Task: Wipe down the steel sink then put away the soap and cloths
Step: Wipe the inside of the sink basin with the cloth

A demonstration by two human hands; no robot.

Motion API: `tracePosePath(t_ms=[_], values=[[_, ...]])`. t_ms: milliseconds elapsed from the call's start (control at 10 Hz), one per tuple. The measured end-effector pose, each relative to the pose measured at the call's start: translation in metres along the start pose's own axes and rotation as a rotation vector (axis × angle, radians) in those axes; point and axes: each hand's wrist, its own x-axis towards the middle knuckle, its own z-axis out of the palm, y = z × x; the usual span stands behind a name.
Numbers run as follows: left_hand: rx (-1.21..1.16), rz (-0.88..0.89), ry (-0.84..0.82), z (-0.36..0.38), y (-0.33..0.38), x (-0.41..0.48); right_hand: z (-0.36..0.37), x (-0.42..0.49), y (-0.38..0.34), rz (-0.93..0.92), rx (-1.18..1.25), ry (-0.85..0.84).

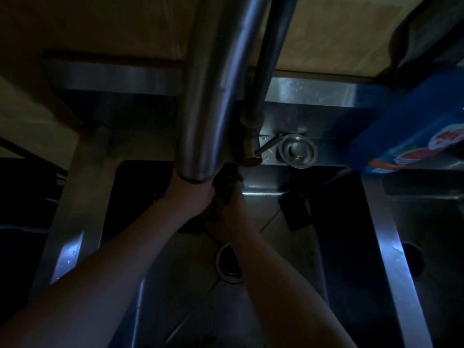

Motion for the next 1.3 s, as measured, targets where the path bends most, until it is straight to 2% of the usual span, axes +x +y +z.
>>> tracePosePath(t_ms=[100,200,300,400,500,600,700,900,1000,1100,1200,1300], values=[[0.114,0.035,-0.032,-0.011,0.009,-0.003,0.001,-0.004,0.013,-0.294,-0.272,-0.087],[0.077,0.087,-0.002,-0.012,0.011,-0.001,-0.029,0.003,0.012,-0.175,-0.191,-0.137],[0.064,0.091,-0.004,-0.013,0.01,-0.001,-0.085,0.019,0.018,-0.077,-0.154,0.077],[0.039,0.084,-0.01,-0.015,0.01,-0.002,-0.142,0.032,0.027,-0.025,-0.201,0.179],[0.038,0.084,-0.005,-0.014,0.01,-0.001,-0.176,0.037,0.032,0.073,-0.136,0.297],[0.059,0.093,0.015,-0.01,0.007,-0.001,-0.168,0.037,0.033,0.106,-0.174,0.266],[0.078,0.102,0.012,-0.01,0.005,0.001,-0.141,0.036,0.036,0.029,-0.228,0.22],[0.045,0.134,-0.018,-0.017,0.002,0.004,-0.071,0.024,0.038,-0.02,-0.154,-0.048],[0.086,0.147,-0.016,-0.018,0.003,0.001,-0.061,0.023,0.034,-0.033,-0.187,-0.114],[0.077,0.144,-0.041,-0.019,0.006,0.0,-0.09,0.022,0.025,-0.073,-0.156,-0.056],[0.055,0.138,-0.07,-0.022,0.002,-0.001,-0.136,0.027,0.029,-0.076,-0.187,0.07],[0.071,0.134,-0.012,-0.021,-0.009,-0.007,-0.175,0.035,0.029,-0.002,-0.173,0.223]])
